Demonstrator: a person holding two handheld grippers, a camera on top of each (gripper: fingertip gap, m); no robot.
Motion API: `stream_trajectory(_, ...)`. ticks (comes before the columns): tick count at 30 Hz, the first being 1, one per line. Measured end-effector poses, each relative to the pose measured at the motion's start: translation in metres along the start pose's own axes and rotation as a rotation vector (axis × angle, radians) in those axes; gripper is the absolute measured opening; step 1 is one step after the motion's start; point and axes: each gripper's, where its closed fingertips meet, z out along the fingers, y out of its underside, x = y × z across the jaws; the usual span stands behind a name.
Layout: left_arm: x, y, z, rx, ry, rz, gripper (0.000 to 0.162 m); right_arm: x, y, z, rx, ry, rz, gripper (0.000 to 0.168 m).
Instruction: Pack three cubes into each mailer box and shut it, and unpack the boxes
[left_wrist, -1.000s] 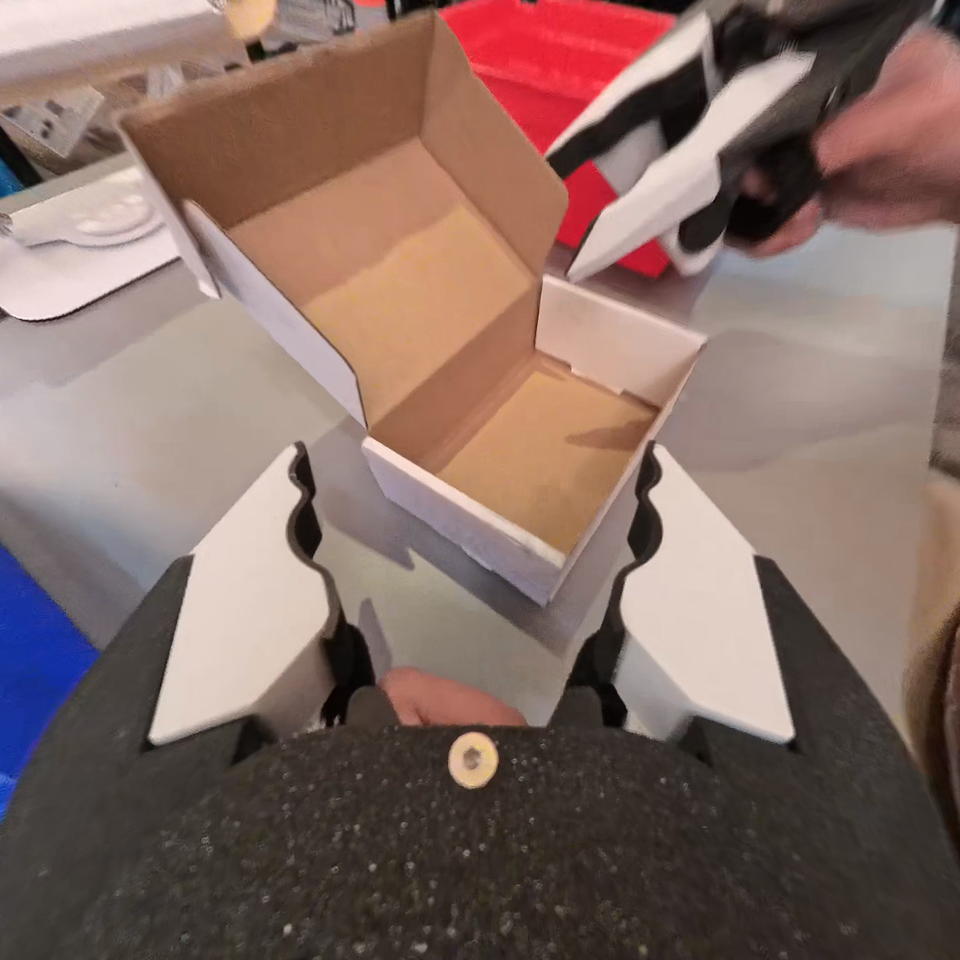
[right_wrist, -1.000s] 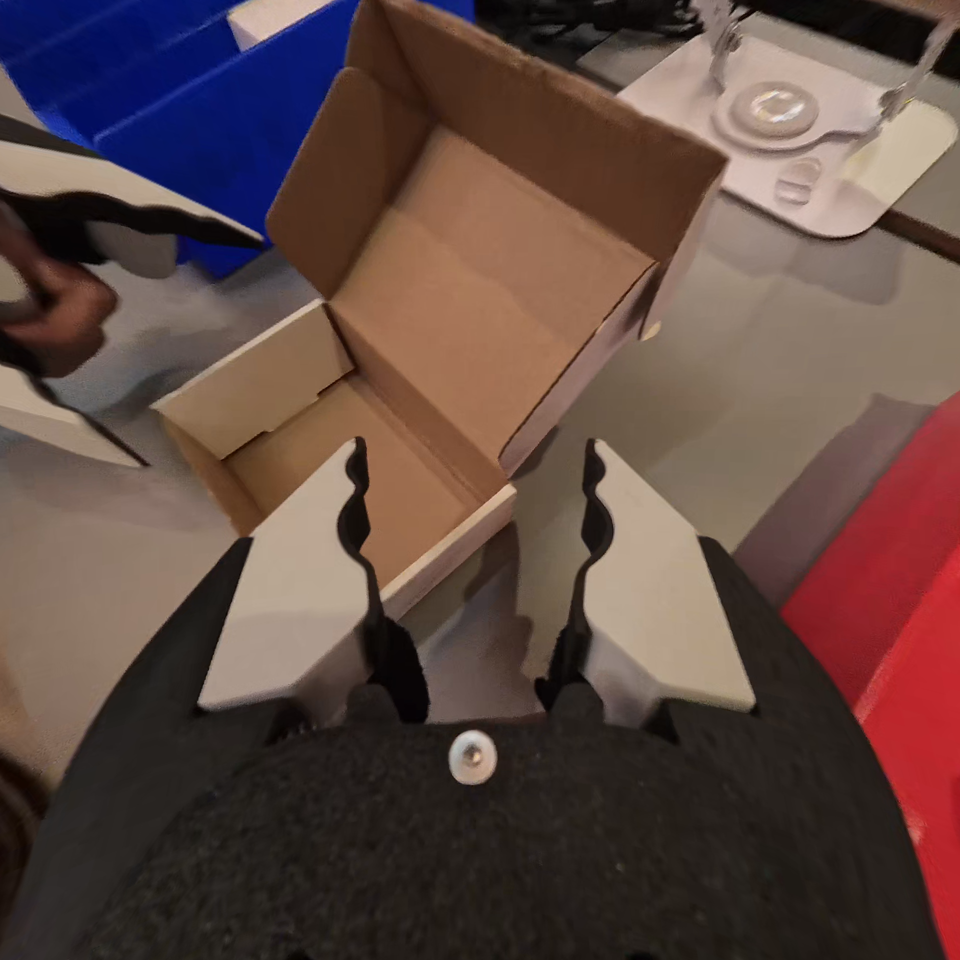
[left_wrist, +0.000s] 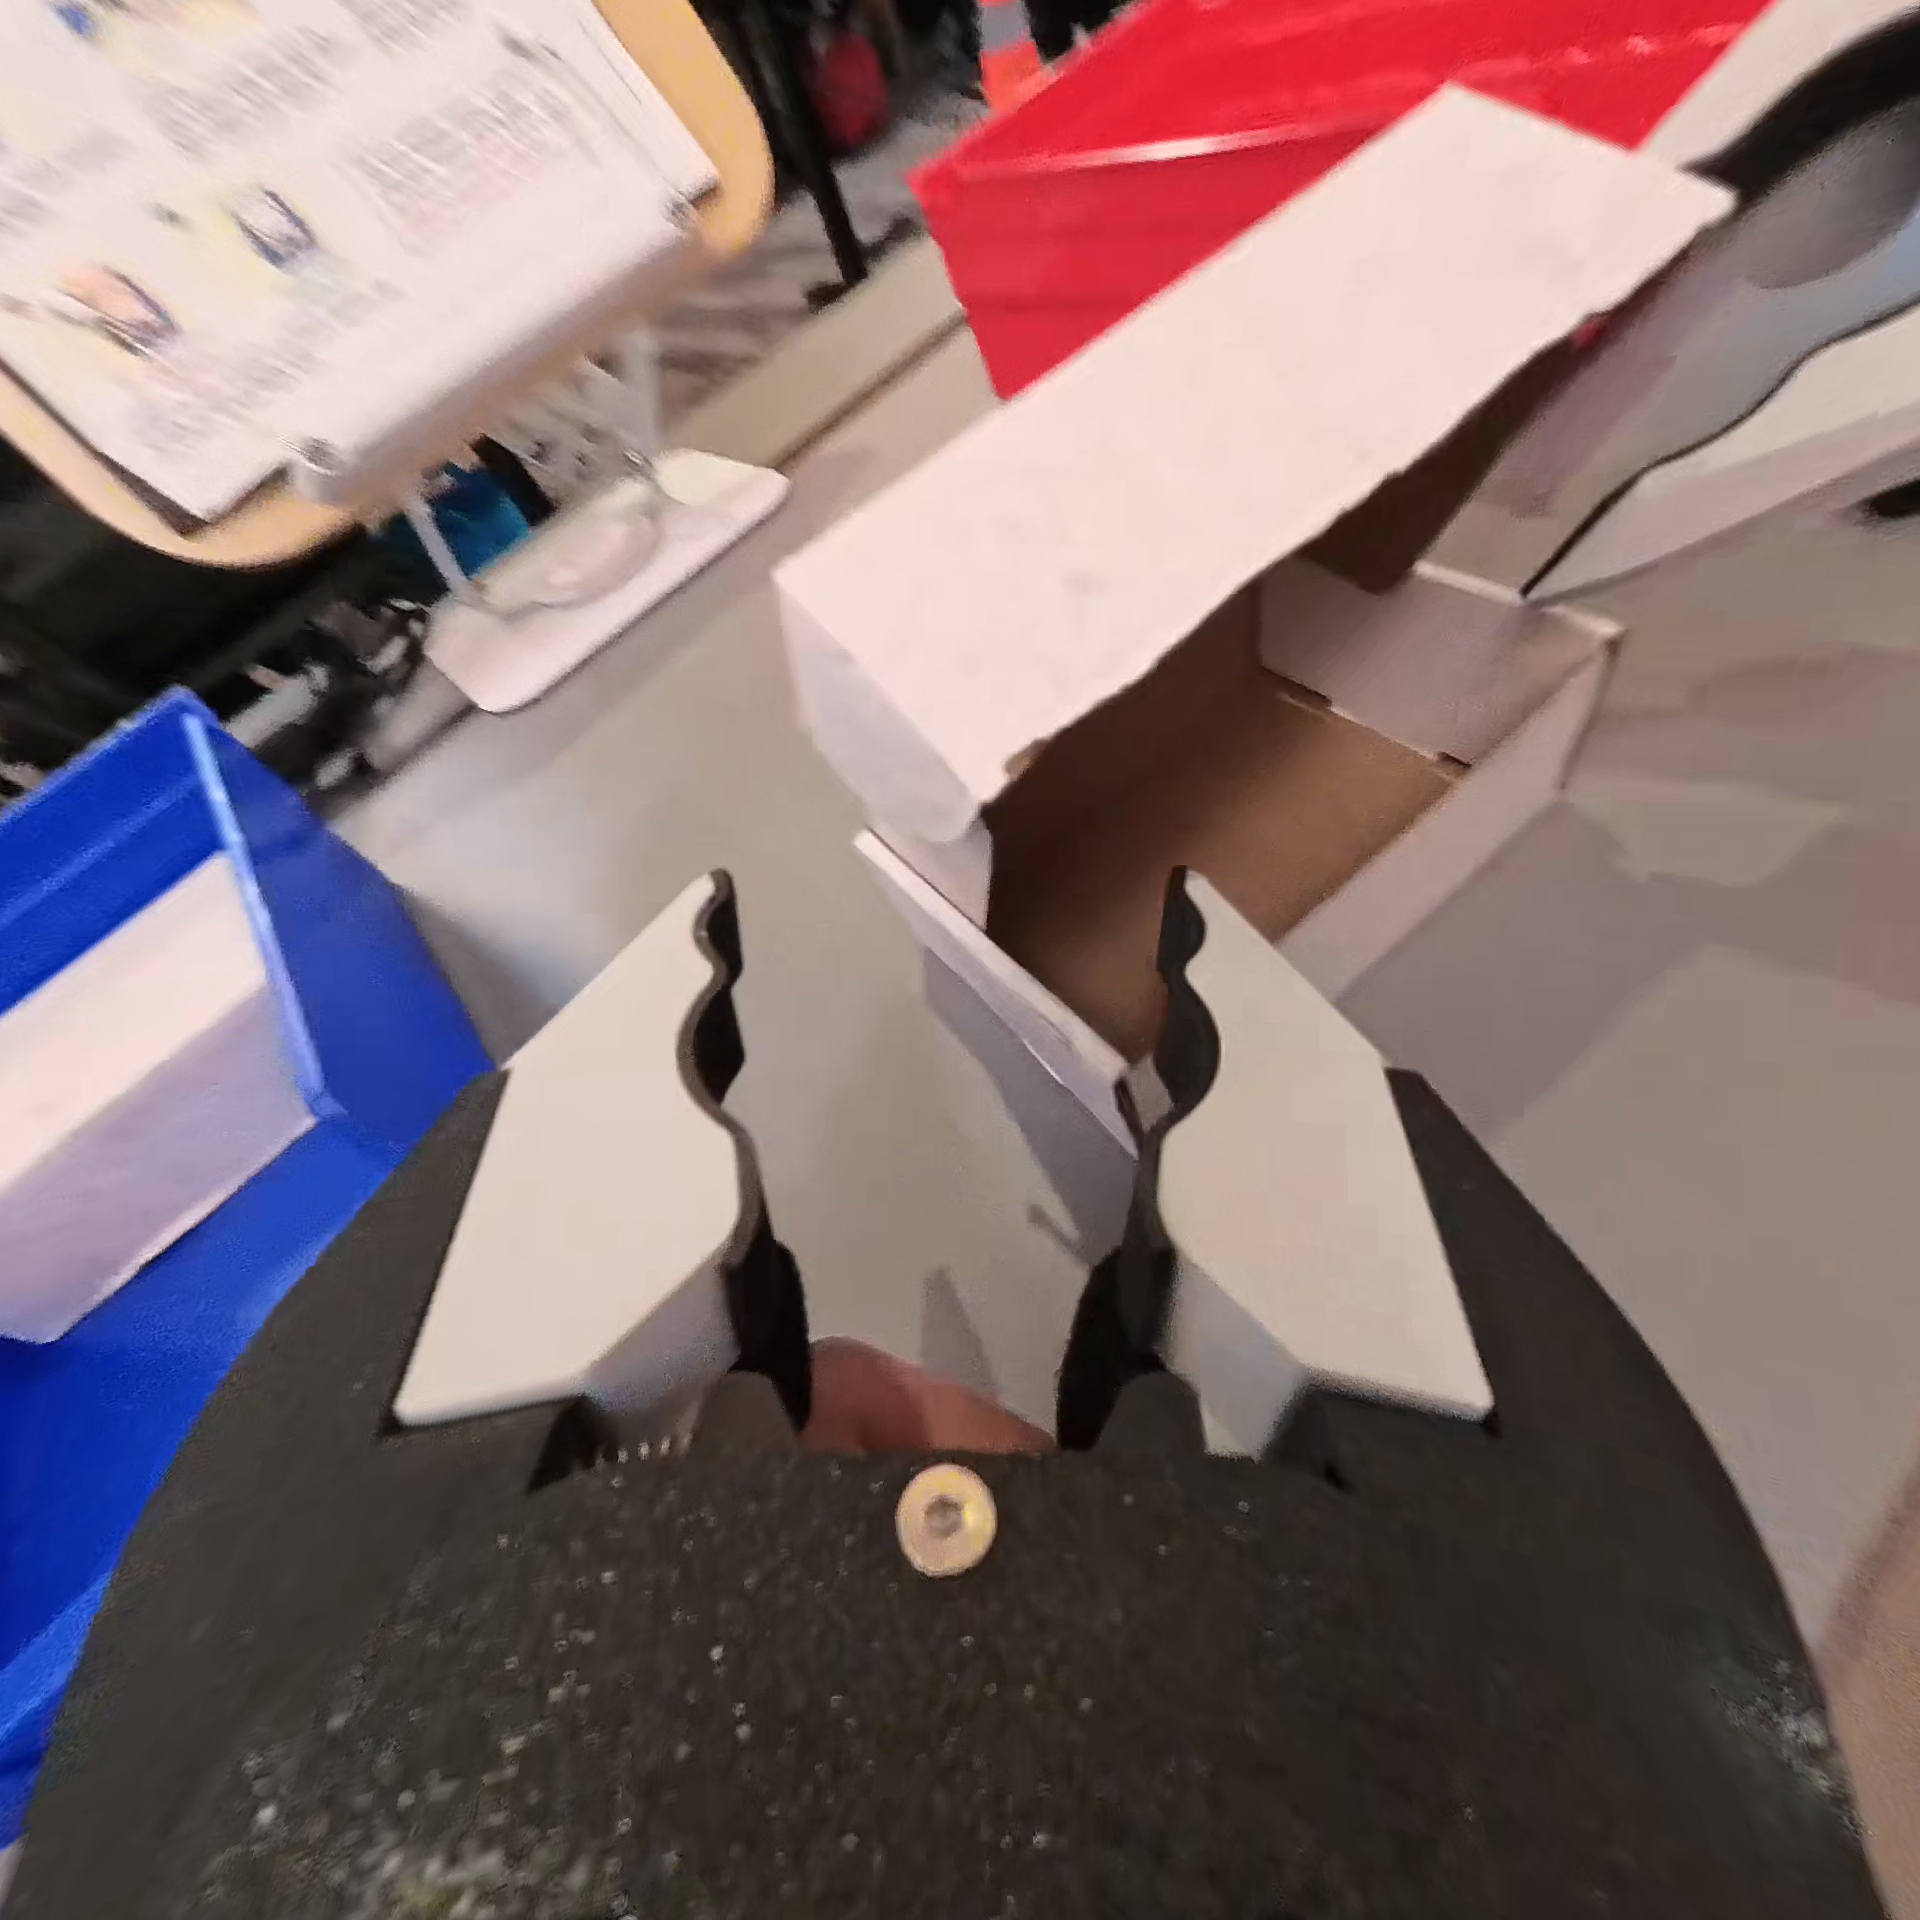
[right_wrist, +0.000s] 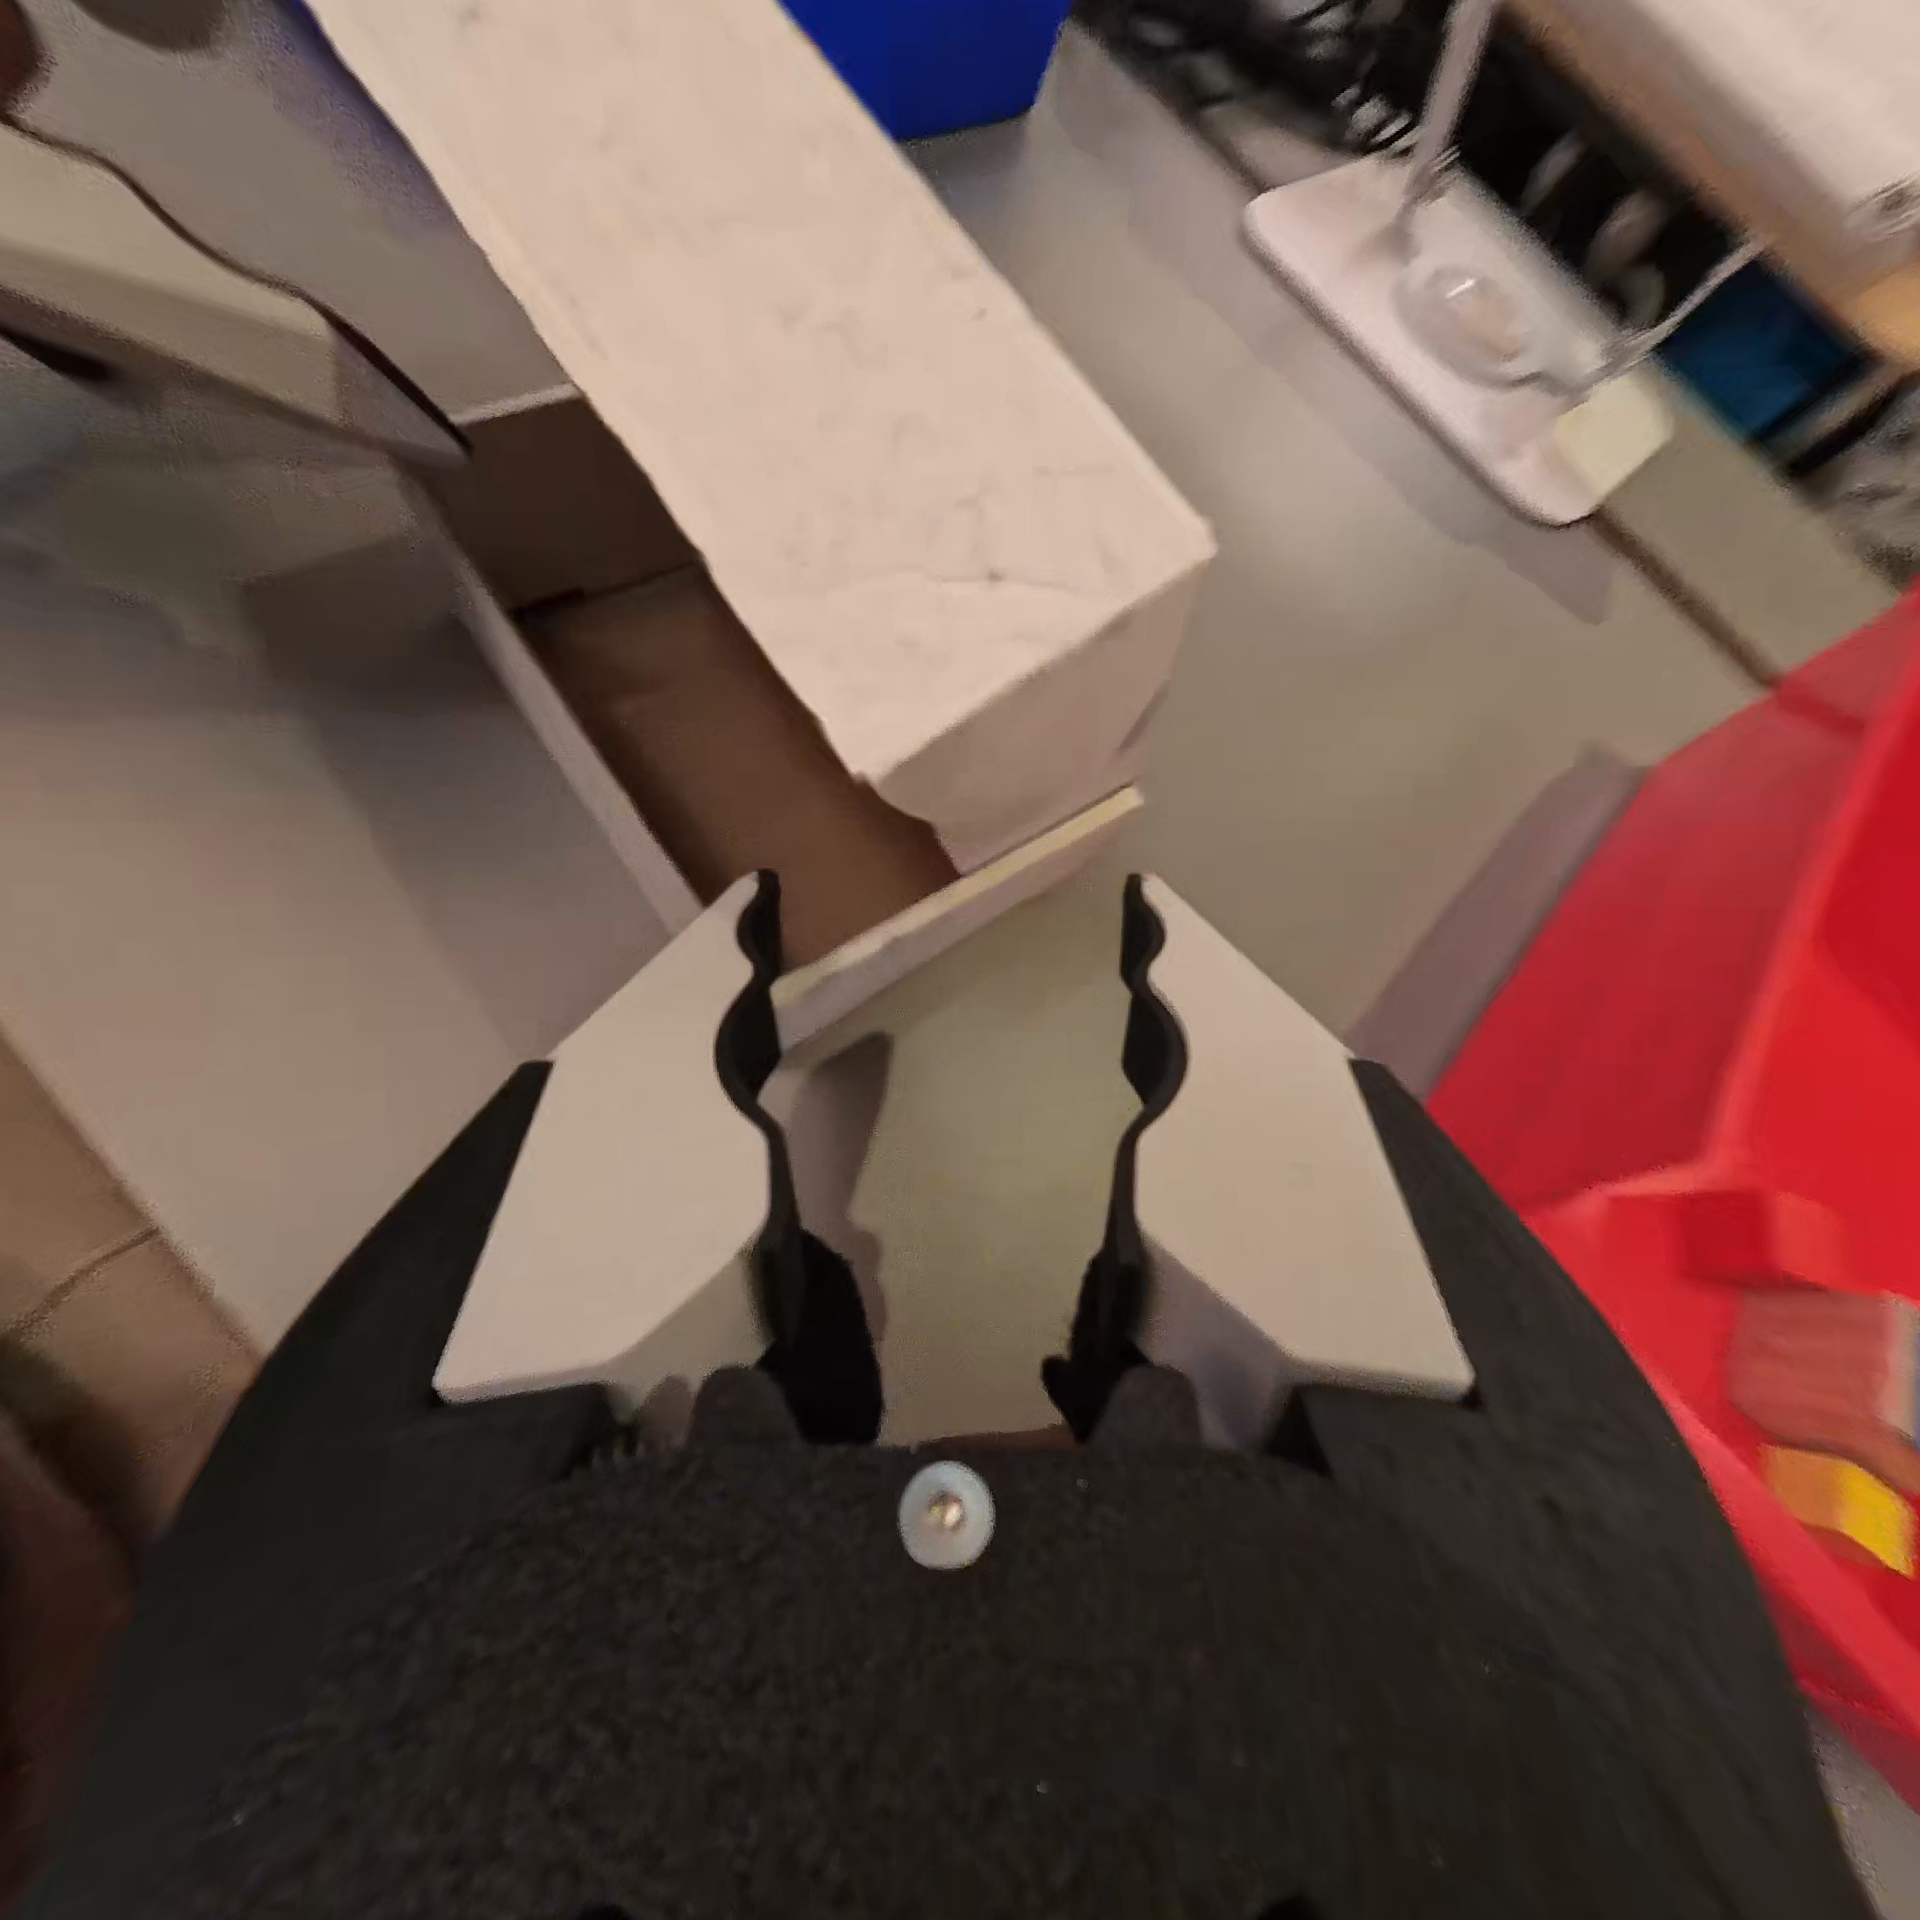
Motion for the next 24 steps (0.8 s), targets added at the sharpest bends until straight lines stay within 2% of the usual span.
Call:
stream_trajectory(3, -0.007, -0.013, -0.003, 0.063, -0.047, -0.021, 0.073, 0.014, -0.013, -0.01, 0.055, 0.164, -0.11, 0.059)
stream_trajectory(5, -0.005, -0.024, -0.008, 0.12, -0.044, -0.02, 0.052, 0.016, -0.028, -0.019, 0.11, 0.244, -0.175, 0.046)
stream_trajectory(6, -0.004, -0.03, -0.012, 0.149, -0.044, -0.012, 0.038, 0.017, -0.033, -0.022, 0.134, 0.282, -0.198, 0.041)
stream_trajectory(7, -0.001, -0.035, -0.017, 0.175, -0.037, -0.002, 0.016, 0.015, -0.035, -0.024, 0.14, 0.302, -0.217, 0.032)
stream_trajectory(8, 0.002, -0.038, -0.021, 0.191, -0.031, 0.004, 0.01, 0.011, -0.036, -0.024, 0.139, 0.309, -0.232, 0.021)
stream_trajectory(9, 0.002, -0.038, -0.023, 0.182, -0.042, 0.003, 0.009, 0.009, -0.036, -0.025, 0.134, 0.323, -0.244, 0.014)
stream_trajectory(12, 0.004, -0.029, -0.024, 0.109, -0.042, -0.014, 0.006, 0.001, -0.031, -0.026, 0.096, 0.321, -0.257, 0.012)
stream_trajectory(19, 0.041, 0.008, -0.038, -0.062, 0.098, -0.12, 0.002, -0.039, 0.005, -0.028, 0.002, 0.045, -0.015, 0.01)
stream_trajectory(24, 0.059, 0.035, -0.032, -0.179, 0.161, -0.14, 0.002, -0.05, 0.035, -0.015, -0.108, -0.056, 0.074, 0.008)
